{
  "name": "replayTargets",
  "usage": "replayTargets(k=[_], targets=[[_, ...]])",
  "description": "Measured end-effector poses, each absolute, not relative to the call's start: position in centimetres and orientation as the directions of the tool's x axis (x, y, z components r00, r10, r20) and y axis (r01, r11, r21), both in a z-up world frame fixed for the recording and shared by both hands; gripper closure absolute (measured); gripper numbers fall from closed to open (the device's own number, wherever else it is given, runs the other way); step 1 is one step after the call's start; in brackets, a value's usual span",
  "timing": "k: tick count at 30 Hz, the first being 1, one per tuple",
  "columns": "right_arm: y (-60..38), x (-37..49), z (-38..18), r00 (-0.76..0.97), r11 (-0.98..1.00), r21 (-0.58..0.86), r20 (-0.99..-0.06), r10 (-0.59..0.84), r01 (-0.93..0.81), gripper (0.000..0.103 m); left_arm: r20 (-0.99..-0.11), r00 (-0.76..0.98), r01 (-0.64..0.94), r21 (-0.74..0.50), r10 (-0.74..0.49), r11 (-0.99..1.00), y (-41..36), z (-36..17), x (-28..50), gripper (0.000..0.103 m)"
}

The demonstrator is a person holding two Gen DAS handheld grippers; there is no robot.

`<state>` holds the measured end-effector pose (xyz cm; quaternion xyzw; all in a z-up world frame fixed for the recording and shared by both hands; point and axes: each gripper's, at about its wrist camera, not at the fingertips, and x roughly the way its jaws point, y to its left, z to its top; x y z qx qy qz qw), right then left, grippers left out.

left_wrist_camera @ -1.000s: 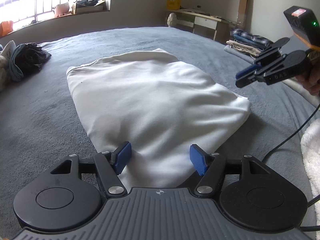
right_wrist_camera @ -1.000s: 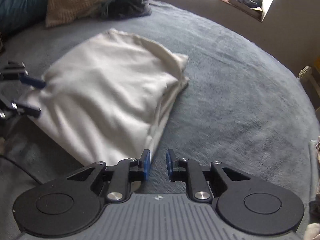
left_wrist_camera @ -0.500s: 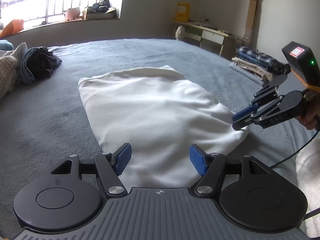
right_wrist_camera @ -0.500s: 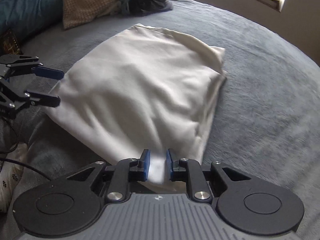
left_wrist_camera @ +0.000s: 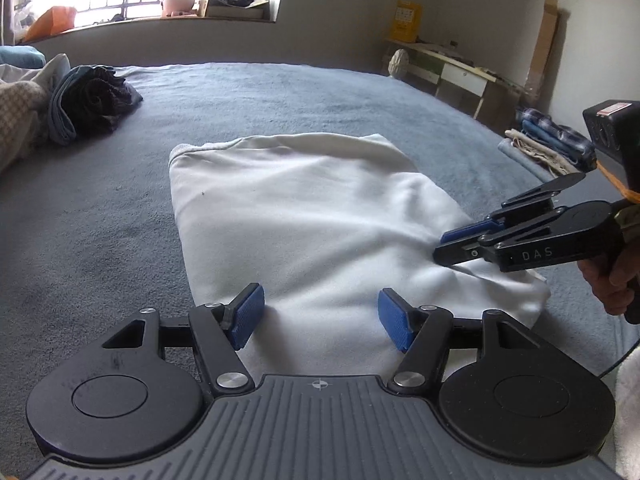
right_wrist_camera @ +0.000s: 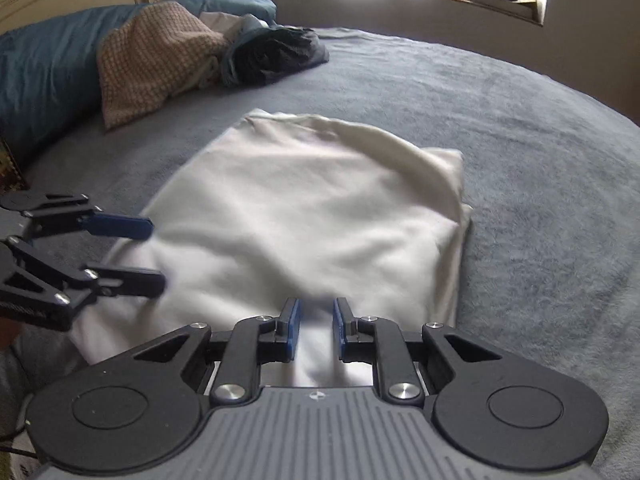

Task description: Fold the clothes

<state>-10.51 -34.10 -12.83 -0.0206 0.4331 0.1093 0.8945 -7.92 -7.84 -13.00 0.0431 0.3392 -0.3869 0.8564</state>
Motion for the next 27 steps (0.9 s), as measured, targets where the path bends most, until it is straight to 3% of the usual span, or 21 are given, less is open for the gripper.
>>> replayTargets(k=[3, 5, 13, 17, 21, 24, 27], targets=[[-36.9, -10.8, -12.4, 0.616, 0.992, 0.041, -0.781, 0.106, -0.118, 0.089, -0.616, 0.465, 0.699, -0.185, -0.636, 0.691, -7.7, -13.1, -7.9, 0.039], [-38.3, -10.8, -11.6, 0.629, 0.999, -0.012, -0.778, 0.016, -0.041, 0.085, -0.614, 0.462, 0.696, -0.195, -0.639, 0.691, -7.6, -13.2, -7.8, 0.039], [-35.9, -7.6, -11.1, 0.65, 0.982, 0.129, -0.736, 0.19, -0.141, 0.086, -0.632, 0.465, 0.689, -0.181, -0.619, 0.702, -8.2, -12.9, -7.8, 0.039], [-36.1, -5.2, -13.0, 0.636, 0.995, 0.029, -0.767, 0.085, -0.098, 0.088, -0.644, 0.455, 0.688, -0.184, -0.615, 0.701, -8.2, -12.8, -7.6, 0.039], [-39.7, -3.6, -11.7, 0.681, 0.995, 0.053, -0.732, -0.021, 0.088, 0.086, -0.653, 0.446, 0.691, -0.184, -0.612, 0.699, -8.3, -12.7, -7.4, 0.039], [-39.4, -2.6, -10.7, 0.702, 0.986, 0.165, -0.704, 0.109, 0.013, 0.086, -0.658, 0.441, 0.69, -0.186, -0.61, 0.7, -8.4, -12.5, -7.3, 0.039], [-37.6, -0.3, -11.6, 0.662, 0.985, 0.161, -0.732, 0.163, -0.064, 0.086, -0.66, 0.438, 0.69, -0.187, -0.61, 0.699, -8.4, -12.5, -7.3, 0.039]])
